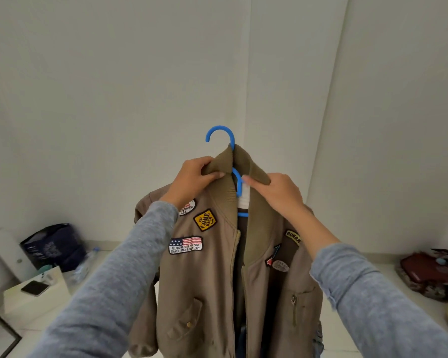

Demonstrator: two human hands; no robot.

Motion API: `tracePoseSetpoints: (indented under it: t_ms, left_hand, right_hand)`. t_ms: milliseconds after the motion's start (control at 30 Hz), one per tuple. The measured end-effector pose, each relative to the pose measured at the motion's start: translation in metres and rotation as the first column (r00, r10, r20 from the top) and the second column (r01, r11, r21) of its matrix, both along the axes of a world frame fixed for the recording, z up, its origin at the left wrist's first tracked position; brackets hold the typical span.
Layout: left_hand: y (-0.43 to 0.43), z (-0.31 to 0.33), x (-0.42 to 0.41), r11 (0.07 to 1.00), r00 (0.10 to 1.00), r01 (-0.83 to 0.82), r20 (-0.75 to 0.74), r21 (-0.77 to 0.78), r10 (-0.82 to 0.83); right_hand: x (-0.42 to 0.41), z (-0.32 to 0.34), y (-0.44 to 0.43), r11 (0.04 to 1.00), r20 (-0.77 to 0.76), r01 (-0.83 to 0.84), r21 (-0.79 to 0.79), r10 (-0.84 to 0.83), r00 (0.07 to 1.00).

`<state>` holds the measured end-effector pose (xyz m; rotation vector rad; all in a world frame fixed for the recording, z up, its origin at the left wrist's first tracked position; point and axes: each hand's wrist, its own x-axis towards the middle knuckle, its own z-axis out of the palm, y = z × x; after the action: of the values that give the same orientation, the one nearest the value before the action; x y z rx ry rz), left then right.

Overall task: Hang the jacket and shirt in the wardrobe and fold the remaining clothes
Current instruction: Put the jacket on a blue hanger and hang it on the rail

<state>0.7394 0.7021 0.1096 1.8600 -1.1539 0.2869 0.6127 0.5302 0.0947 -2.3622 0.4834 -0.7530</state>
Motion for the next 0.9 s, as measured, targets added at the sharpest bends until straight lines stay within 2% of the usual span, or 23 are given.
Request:
tracePoseSetpoints:
  t_ms: [133,267,333,500,600,700,833,900]
  left_hand:
    - [0.008,-0.023,0.004,0.981,0.989,-0.14,0.067,0.133,0.132]
    - [0.022,-0.06,0.002,0.957,0.974,-0.21,-0.045,0.199,0.223]
    - [0.029,-0.072,0.008,0.939,0.962,-0.258,-0.029,0.226,0.271]
    - [0.022,-0.065,0.011,0.952,0.926,-0.285,-0.226,0.109,0.303]
    - [0.015,-0.056,0.009,0.965,0.925,-0.257,-0.278,0.048,0.26]
    - [0.011,-0.041,0.006,0.965,0.924,-0.261,-0.289,-0.002,0.25]
    - [-0.002,-0.017,0.0,0.95,0.939,-0.311,-0.163,-0.017,0.304]
    - [-0.008,-0.012,-0.001,0.942,0.938,-0.337,-0.085,0.002,0.336]
  right_hand:
    - [0.0,0.009,-0.004,0.981,0.031,0.192,-0.033,-0.191,0.981]
    - [0.001,0.006,-0.005,0.964,0.015,0.257,-0.062,-0.257,0.966]
    - [0.0,0.006,-0.006,0.955,0.0,0.29,-0.065,-0.291,0.957]
    - [-0.004,0.013,-0.011,0.948,0.028,0.313,-0.054,-0.312,0.95]
    - [-0.01,0.023,-0.016,0.956,0.058,0.278,-0.089,-0.274,0.96]
    - [-0.02,0.027,-0.022,0.978,0.08,0.173,-0.113,-0.164,0.983]
    - [-0.024,0.022,-0.025,0.99,0.07,-0.042,-0.137,0.052,0.996]
    - [-0.025,0.02,-0.024,0.986,0.069,-0.136,-0.092,0.143,0.987]
